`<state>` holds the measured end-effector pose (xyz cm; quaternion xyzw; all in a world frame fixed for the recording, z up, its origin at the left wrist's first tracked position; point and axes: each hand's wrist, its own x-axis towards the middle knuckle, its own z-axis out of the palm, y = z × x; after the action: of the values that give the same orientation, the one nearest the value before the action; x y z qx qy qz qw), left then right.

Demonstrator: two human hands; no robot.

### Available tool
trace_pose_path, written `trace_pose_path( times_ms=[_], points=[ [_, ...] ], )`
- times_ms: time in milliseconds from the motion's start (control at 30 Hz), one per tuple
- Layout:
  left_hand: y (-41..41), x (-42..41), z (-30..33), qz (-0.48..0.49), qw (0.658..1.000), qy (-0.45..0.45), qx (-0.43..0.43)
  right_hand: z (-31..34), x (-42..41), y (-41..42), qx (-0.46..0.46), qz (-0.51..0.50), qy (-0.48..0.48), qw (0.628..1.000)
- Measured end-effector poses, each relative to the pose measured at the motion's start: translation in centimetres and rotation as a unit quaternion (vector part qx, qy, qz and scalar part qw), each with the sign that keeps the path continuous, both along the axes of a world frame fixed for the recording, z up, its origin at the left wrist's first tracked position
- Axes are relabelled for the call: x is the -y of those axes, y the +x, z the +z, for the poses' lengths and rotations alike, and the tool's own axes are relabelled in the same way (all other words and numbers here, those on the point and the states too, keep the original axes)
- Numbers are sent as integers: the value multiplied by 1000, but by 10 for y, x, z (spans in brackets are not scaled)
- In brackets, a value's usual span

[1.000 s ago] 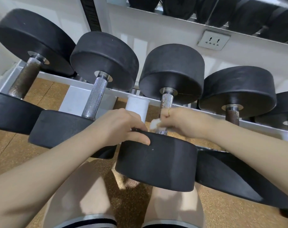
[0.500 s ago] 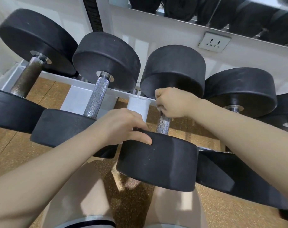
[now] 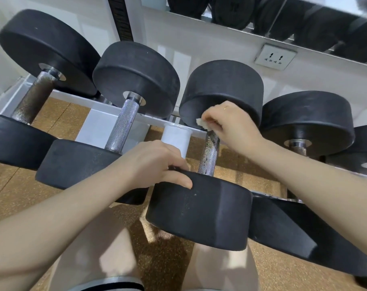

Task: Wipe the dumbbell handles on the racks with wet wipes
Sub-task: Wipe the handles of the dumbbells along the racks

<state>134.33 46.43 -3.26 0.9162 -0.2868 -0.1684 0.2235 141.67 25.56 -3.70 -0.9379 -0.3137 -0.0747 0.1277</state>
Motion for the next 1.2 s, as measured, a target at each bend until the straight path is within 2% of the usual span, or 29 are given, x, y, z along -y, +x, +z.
trace_pose_path(
  times_ms=[67,133,267,367,433,500,533,667,733,833,933,967,1033,1100,1133,1200],
  points=[
    [0,0,0,1,1000,8,-1,-12,-6,5,-20,2,-87,996],
    [1,1,0,3,1000,12,-1,-16,-7,7,-62,0,-127,990],
    [1,1,-1,5,1000,8,-5,-7,3,-8,-121,13,-92,988],
    [2,1,-1,5,1000,0,-8,2,16,-34,-217,7,-45,975],
    [2,1,-1,3,1000,-1,-5,4,21,-32,-184,-34,27,982],
    [2,1,-2,1,1000,-6,1,1,22,-18,-104,-79,79,988],
    [2,1,-2,1,1000,-7,7,-1,22,-11,-70,-83,75,991],
    [1,1,-2,-5,1000,-21,21,-19,20,-8,-3,-19,-73,997],
    [1,1,-3,-6,999,-27,27,-21,20,-11,5,0,-74,997],
    [1,0,-3,-5,999,-28,28,-17,23,-12,-3,26,-28,999],
    [1,0,-3,-6,999,-25,27,-15,31,-27,-151,43,-25,987],
    [0,0,-4,-6,999,-28,27,-14,35,-33,-197,27,-16,980],
    [1,0,-4,-6,999,-38,30,-11,37,-33,-202,-70,101,972],
    [0,0,-4,-3,998,-52,29,-12,35,-22,-190,-174,248,934],
    [-1,0,-4,-1,998,-62,29,-14,30,-17,-201,-199,287,915],
    [-1,1,-4,-1,997,-73,27,-21,19,-13,-198,-213,287,913]
  ],
)
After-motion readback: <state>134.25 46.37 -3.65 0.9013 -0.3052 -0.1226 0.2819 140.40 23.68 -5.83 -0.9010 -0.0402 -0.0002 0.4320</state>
